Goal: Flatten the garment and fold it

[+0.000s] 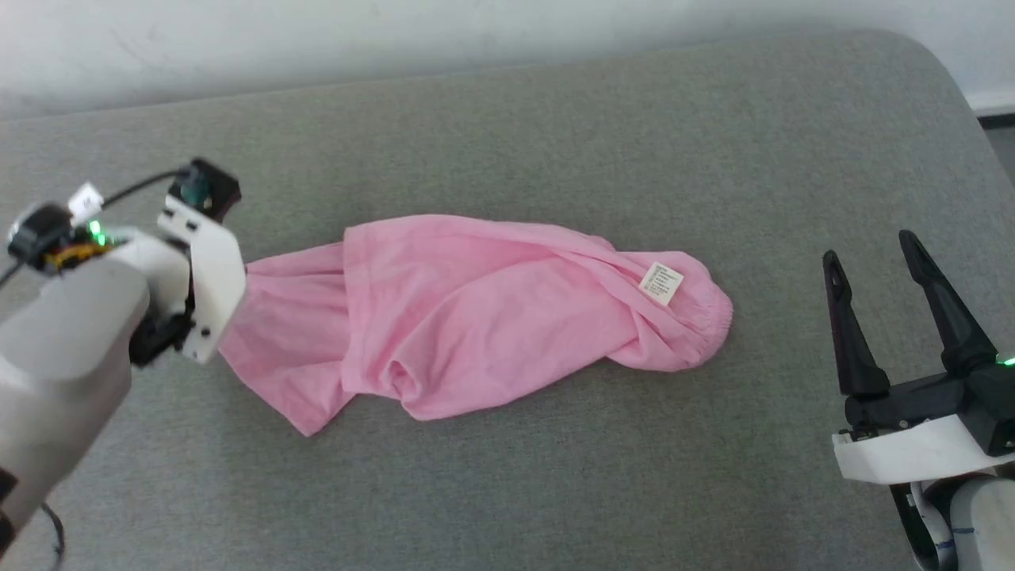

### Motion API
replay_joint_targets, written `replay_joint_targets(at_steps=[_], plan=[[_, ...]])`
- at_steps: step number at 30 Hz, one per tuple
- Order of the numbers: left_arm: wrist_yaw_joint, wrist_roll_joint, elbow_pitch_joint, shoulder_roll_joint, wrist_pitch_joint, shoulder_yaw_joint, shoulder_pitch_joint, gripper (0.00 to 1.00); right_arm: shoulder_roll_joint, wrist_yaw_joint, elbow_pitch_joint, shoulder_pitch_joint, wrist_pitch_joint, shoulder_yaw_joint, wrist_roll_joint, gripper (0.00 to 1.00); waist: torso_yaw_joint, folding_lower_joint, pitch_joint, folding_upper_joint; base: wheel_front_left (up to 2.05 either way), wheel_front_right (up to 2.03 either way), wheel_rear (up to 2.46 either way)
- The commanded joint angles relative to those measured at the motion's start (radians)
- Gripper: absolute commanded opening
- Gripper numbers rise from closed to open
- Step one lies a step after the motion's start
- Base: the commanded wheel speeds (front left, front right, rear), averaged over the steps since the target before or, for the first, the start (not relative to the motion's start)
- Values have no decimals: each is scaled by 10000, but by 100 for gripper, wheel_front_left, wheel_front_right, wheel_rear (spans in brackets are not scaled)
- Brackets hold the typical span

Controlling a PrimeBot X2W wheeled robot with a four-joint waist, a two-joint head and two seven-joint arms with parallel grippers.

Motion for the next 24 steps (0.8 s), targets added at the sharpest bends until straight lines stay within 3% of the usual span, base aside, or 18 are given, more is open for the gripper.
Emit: replay_joint_targets(at_steps=[1, 7, 17, 24], plan=[[-94, 185, -116, -21, -133, 15, -435, 100, 4, -11, -22, 103, -47, -32, -22, 100, 229, -1, -241, 0, 0, 0, 0], [-307, 264, -762, -345, -75, 30, -1355, 100, 72, -11, -3, 114, -47, 134, -12, 100, 305, -1, -352, 0, 0, 0, 0], [-508, -489, -1273, -957, 2419, -358, -2073, 100, 194, -11, 7, -262, -47, 371, 87, 100, -407, -1, 421, 0, 0, 0, 0], [-515, -276, -1356, -944, 3201, -569, -2266, 100, 347, -11, 0, -677, -47, 460, 150, 100, -960, -1, 1188, 0, 0, 0, 0]])
